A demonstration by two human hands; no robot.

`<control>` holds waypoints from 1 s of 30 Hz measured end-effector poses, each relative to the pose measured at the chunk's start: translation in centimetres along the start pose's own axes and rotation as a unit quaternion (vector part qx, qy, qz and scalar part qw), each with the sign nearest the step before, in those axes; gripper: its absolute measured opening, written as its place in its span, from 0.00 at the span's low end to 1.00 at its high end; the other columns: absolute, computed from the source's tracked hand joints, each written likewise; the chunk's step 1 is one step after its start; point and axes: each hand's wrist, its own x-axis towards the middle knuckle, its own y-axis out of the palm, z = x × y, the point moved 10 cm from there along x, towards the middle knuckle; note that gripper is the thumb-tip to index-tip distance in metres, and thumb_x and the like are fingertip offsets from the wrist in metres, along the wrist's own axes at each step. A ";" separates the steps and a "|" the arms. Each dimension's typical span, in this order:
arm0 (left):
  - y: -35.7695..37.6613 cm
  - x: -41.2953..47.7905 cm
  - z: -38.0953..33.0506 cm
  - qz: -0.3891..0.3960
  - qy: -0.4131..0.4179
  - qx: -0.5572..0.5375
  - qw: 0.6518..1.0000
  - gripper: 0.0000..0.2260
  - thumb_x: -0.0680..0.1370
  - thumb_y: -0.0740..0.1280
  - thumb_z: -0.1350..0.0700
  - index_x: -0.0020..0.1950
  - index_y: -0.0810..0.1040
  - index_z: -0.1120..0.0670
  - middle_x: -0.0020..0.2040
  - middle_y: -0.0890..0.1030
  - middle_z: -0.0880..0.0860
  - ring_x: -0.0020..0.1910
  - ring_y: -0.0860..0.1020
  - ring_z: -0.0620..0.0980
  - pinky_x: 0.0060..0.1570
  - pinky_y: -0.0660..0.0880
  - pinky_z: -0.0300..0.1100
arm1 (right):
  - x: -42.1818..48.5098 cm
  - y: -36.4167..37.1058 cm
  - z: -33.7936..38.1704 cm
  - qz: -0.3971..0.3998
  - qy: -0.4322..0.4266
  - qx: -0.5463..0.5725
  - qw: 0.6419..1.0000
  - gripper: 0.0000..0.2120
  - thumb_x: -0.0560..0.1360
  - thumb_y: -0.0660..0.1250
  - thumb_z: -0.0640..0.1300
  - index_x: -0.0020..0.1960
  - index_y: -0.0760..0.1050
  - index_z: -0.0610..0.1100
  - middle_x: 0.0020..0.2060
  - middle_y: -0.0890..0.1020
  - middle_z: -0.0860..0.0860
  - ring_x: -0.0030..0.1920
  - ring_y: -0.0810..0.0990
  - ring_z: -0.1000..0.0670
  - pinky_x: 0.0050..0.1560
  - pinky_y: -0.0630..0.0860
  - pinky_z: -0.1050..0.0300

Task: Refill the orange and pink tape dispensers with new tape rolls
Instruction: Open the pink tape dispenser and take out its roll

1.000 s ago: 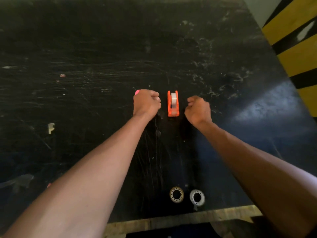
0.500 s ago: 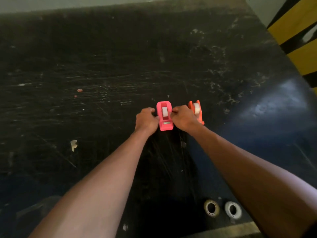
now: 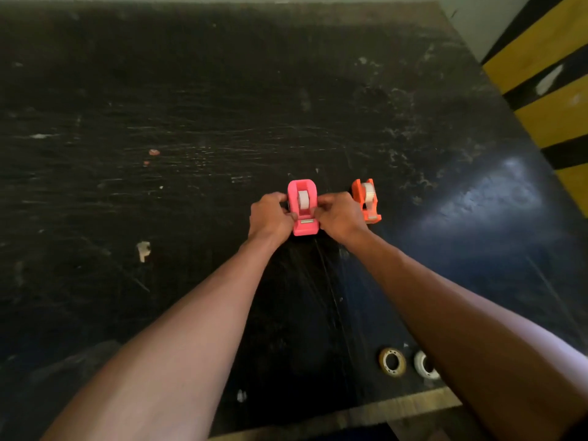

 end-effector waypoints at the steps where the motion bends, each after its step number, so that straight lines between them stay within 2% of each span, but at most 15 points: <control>1: -0.4 -0.9 0.3 -0.007 -0.004 -0.001 1.000 0.20 0.78 0.73 0.63 0.69 0.79 0.53 0.56 0.86 0.55 0.55 0.86 0.53 0.59 0.83 0.54 | -0.6 0.2 0.3 0.006 -0.003 0.002 1.000 0.09 0.79 0.67 0.42 0.56 0.83 0.42 0.48 0.85 0.47 0.49 0.83 0.48 0.54 0.80 0.51; 3: -1.2 -2.9 1.1 -0.025 -0.015 -0.009 1.000 0.20 0.77 0.74 0.63 0.69 0.79 0.53 0.57 0.86 0.55 0.55 0.86 0.53 0.59 0.83 0.54 | -2.1 0.7 0.7 0.015 -0.013 0.011 1.000 0.10 0.78 0.68 0.42 0.57 0.83 0.44 0.49 0.86 0.47 0.50 0.84 0.48 0.57 0.80 0.49; 6: -1.9 -6.5 3.1 -0.049 -0.038 -0.012 0.998 0.20 0.77 0.74 0.62 0.68 0.79 0.53 0.58 0.86 0.55 0.57 0.85 0.53 0.60 0.83 0.54 | -4.8 2.0 1.2 0.045 -0.034 0.008 0.998 0.08 0.76 0.70 0.42 0.54 0.84 0.44 0.47 0.86 0.46 0.48 0.84 0.48 0.55 0.81 0.48; 10: -2.0 -12.1 6.5 -0.084 -0.082 -0.040 0.992 0.18 0.77 0.74 0.62 0.66 0.79 0.53 0.57 0.85 0.55 0.56 0.85 0.53 0.60 0.83 0.54 | -9.4 4.3 1.2 0.106 -0.063 0.001 0.992 0.07 0.77 0.70 0.41 0.54 0.82 0.45 0.47 0.85 0.48 0.47 0.84 0.51 0.52 0.81 0.53; 14: -0.5 -17.9 10.0 -0.117 -0.121 -0.039 0.985 0.14 0.77 0.73 0.62 0.62 0.81 0.52 0.56 0.86 0.55 0.56 0.85 0.54 0.58 0.84 0.53 | -14.2 6.2 -0.5 0.150 -0.093 -0.014 0.984 0.07 0.77 0.70 0.42 0.54 0.82 0.44 0.47 0.84 0.49 0.46 0.83 0.53 0.42 0.75 0.62; 18: 1.7 -22.7 12.7 -0.145 -0.147 -0.038 0.978 0.13 0.75 0.72 0.59 0.59 0.83 0.51 0.54 0.87 0.57 0.56 0.85 0.58 0.59 0.82 0.55 | -17.9 7.8 -3.3 0.176 -0.096 -0.025 0.979 0.06 0.77 0.70 0.42 0.53 0.81 0.46 0.46 0.84 0.49 0.46 0.83 0.52 0.47 0.79 0.58; 20: 2.7 -24.3 13.2 -0.147 -0.142 -0.037 0.978 0.13 0.76 0.72 0.60 0.60 0.83 0.53 0.54 0.87 0.58 0.57 0.85 0.58 0.60 0.82 0.52 | -18.8 8.4 -5.0 0.175 -0.089 -0.038 0.980 0.05 0.76 0.70 0.43 0.52 0.82 0.47 0.46 0.85 0.49 0.47 0.84 0.52 0.52 0.81 0.52; 22: 3.0 -25.0 13.5 -0.160 -0.138 -0.035 0.977 0.14 0.78 0.70 0.62 0.63 0.82 0.55 0.56 0.87 0.58 0.58 0.84 0.57 0.61 0.81 0.50 | -19.2 8.6 -5.7 0.157 -0.096 -0.042 0.982 0.09 0.76 0.70 0.44 0.56 0.80 0.47 0.48 0.85 0.49 0.49 0.84 0.50 0.55 0.81 0.49; 24: 2.9 -25.2 13.4 -0.177 -0.140 -0.039 0.973 0.14 0.78 0.70 0.63 0.63 0.82 0.56 0.56 0.87 0.59 0.60 0.84 0.59 0.62 0.80 0.51 | -19.6 8.4 -5.1 0.135 -0.134 -0.051 0.980 0.19 0.76 0.70 0.44 0.66 0.73 0.50 0.51 0.84 0.47 0.52 0.83 0.47 0.56 0.80 0.46; 26: 2.6 -25.1 13.2 -0.188 -0.152 -0.040 0.970 0.14 0.78 0.70 0.62 0.64 0.82 0.55 0.58 0.86 0.59 0.61 0.83 0.59 0.61 0.80 0.49 | -20.1 8.3 -3.7 0.133 -0.193 -0.083 0.969 0.27 0.75 0.71 0.43 0.70 0.66 0.56 0.56 0.81 0.46 0.56 0.81 0.45 0.59 0.79 0.45; 30: 2.4 -24.6 13.6 -0.207 -0.185 -0.055 0.959 0.13 0.79 0.71 0.62 0.63 0.82 0.56 0.61 0.85 0.60 0.62 0.83 0.60 0.59 0.80 0.49 | -20.3 8.3 -2.1 0.167 -0.249 -0.152 0.942 0.27 0.75 0.71 0.43 0.71 0.69 0.57 0.58 0.75 0.45 0.57 0.78 0.42 0.58 0.74 0.49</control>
